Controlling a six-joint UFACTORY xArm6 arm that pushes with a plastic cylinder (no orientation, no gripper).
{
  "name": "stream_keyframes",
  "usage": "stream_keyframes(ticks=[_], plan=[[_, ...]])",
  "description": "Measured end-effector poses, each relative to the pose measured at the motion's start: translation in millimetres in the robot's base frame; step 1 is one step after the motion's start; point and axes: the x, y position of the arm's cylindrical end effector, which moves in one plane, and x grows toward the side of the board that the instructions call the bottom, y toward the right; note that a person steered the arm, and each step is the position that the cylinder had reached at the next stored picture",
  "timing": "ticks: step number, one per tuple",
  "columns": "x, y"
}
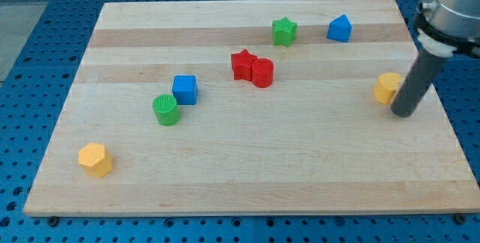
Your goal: Slide the yellow hexagon to the parallel right of the green circle
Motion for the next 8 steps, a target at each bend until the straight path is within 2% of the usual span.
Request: stream_keyframes(ticks=[1,2,3,6,7,8], plan=[[-28,-1],[-37,-2],[-25,-24],[-50,-57],[-38,-83],[1,-84]])
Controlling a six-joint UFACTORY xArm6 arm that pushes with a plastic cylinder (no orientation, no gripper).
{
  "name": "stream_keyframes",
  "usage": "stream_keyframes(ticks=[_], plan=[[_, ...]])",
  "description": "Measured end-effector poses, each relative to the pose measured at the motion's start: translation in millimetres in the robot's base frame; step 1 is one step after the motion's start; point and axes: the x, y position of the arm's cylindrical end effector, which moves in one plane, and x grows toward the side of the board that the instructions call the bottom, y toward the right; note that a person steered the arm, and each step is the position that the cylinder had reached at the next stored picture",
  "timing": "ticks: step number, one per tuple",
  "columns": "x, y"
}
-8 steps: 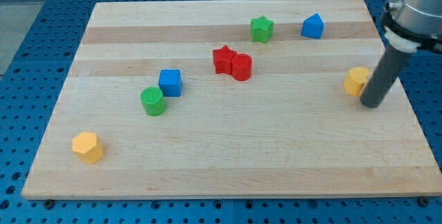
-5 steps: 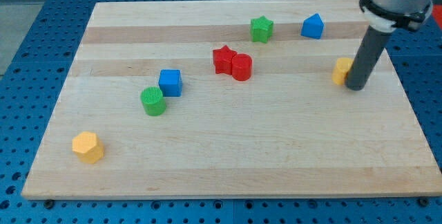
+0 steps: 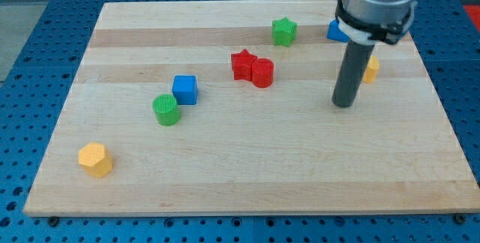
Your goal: Slide the yellow hexagon to the parallel right of the green circle
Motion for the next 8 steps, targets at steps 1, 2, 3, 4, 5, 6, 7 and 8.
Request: stream_keyframes(ticks=[1,2,3,4,5,6,7,8], plan=[[29,-17],[59,-71],[97,-132],[72,-202],[40,-289],[35,-372],[65,-420],[80,-400]])
